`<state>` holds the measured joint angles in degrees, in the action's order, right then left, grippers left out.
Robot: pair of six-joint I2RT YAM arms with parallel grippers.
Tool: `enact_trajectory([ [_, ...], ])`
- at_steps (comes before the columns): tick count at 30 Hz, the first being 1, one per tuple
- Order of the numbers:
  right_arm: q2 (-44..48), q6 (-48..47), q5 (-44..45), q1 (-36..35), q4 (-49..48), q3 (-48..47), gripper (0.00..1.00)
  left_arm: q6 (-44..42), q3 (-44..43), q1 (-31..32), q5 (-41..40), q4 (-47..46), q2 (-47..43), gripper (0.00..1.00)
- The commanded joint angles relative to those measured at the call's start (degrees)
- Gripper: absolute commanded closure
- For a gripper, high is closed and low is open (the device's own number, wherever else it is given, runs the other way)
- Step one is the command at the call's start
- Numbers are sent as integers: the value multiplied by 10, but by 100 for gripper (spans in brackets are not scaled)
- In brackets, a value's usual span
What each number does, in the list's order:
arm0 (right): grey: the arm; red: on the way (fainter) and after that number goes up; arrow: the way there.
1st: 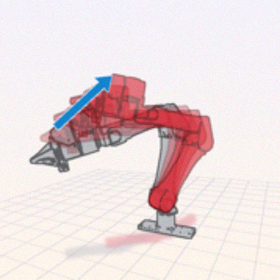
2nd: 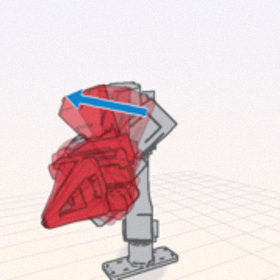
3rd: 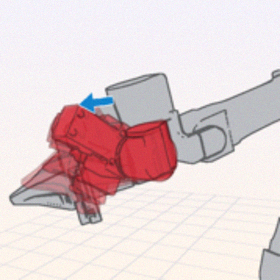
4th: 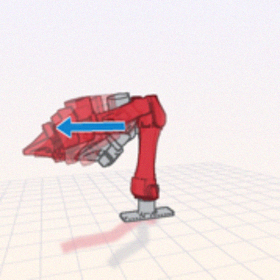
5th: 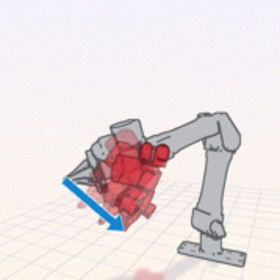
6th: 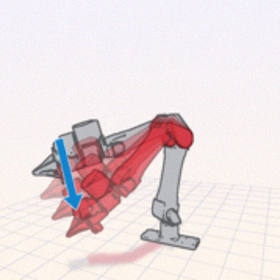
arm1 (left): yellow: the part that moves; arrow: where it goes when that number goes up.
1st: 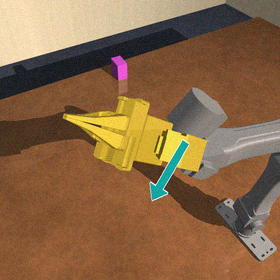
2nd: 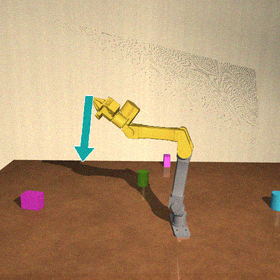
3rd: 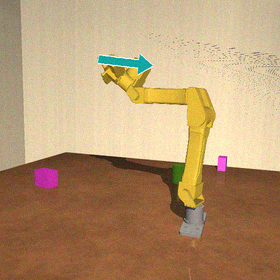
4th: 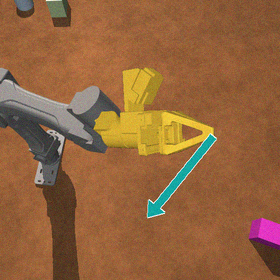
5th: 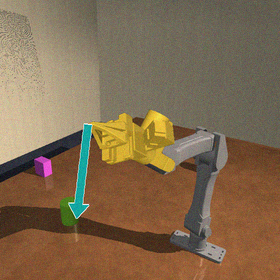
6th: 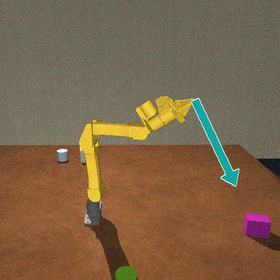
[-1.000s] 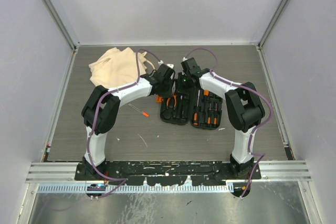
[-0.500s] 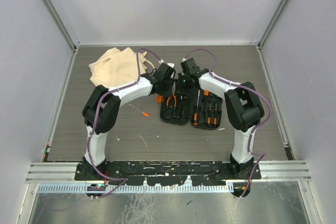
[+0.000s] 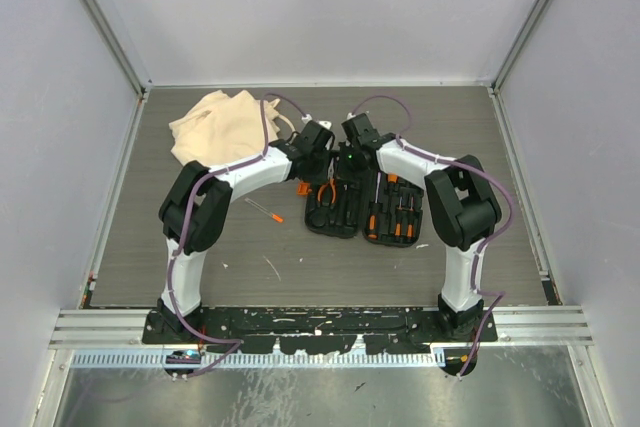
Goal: Sort the tools into containers
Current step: Place the pliers in the storage box.
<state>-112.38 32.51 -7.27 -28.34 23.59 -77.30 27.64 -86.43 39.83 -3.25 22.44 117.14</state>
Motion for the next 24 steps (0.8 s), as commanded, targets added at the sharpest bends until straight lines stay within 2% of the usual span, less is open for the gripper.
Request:
enact_trajectory([
  [1, -33, -3, 49, -6, 19, 42, 91, 4, 15, -1, 3, -5, 10, 100],
  [8, 15, -10, 34, -6, 9, 13, 88, -12, -30, -4, -3, 24, -45, 99],
  [16, 91, -10, 37, 2, -7, -18, 80, -21, -77, -34, -8, 63, -135, 81],
  [19, 123, -10, 32, 6, -27, -8, 75, -21, -59, -53, -22, 71, -172, 76],
  [22, 158, -15, 25, 7, -48, 16, 71, -14, -17, -78, -45, 76, -215, 61],
  [24, 190, -18, 33, 7, -66, 41, 69, -5, 19, -104, -38, 66, -246, 57],
])
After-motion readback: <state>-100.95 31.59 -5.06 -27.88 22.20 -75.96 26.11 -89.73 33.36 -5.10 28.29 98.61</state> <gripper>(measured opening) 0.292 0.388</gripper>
